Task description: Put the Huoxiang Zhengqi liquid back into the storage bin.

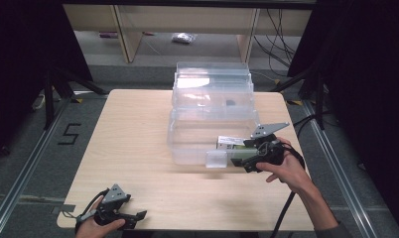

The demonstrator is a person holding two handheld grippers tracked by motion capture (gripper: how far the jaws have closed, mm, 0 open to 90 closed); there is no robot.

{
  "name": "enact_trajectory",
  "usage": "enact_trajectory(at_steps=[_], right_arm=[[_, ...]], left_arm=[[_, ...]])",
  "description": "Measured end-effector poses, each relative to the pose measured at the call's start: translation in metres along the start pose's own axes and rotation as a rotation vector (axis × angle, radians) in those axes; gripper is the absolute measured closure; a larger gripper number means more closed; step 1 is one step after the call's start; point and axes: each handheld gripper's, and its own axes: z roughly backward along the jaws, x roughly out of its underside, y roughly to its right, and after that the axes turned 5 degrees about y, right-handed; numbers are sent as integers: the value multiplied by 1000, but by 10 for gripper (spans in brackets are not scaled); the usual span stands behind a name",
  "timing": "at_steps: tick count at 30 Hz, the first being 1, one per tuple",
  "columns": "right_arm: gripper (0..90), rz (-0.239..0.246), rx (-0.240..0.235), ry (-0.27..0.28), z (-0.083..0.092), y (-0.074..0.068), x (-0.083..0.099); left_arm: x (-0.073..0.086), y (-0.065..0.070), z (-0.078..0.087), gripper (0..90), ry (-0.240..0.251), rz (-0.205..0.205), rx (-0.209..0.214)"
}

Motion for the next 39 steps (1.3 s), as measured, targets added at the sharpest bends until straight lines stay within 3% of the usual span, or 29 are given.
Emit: enact_trajectory(at_steps=[5, 6, 9, 14, 16, 17, 18, 19, 26, 27, 28, 32, 35, 39], right_arm=[[182, 4, 3, 13, -1, -4, 8], [180, -25, -6, 18, -2, -7, 11], [179, -1, -6, 23, -4, -6, 16], [179, -35, 4, 27, -4, -8, 24], [178, -16, 4, 32, -5, -7, 25], [179, -50, -2, 22, -4, -10, 26], [179, -13, 8, 31, -5, -8, 27], [179, -32, 12, 29, -5, -9, 28], [176, -35, 19, 43, -6, -12, 34], [176, -22, 16, 48, -7, -12, 35], [176, -39, 17, 50, -7, -13, 35], [176, -44, 14, 49, -6, -16, 37], [176, -20, 21, 56, -7, -15, 40], [177, -46, 27, 58, -8, -16, 47]], left_arm=[[0, 0, 0, 148, 1, 2, 2], [0, 0, 0, 148, 1, 2, 2], [0, 0, 0, 148, 1, 1, 1], [0, 0, 0, 149, 2, 2, 2], [0, 0, 0, 148, 1, 0, 2], [0, 0, -1, 148, 5, 1, 5], [0, 0, 0, 148, -2, 0, 2], [0, 1, 0, 149, 4, 0, 1], [-1, 1, 0, 148, 0, -2, 3], [-1, 0, 0, 149, -10, -12, -7], [-1, -1, 1, 148, -16, -23, 4], [-1, 0, 1, 149, -9, -10, 2], [0, 1, 0, 149, 2, -5, 2], [0, 1, 0, 148, 0, -5, 0]])
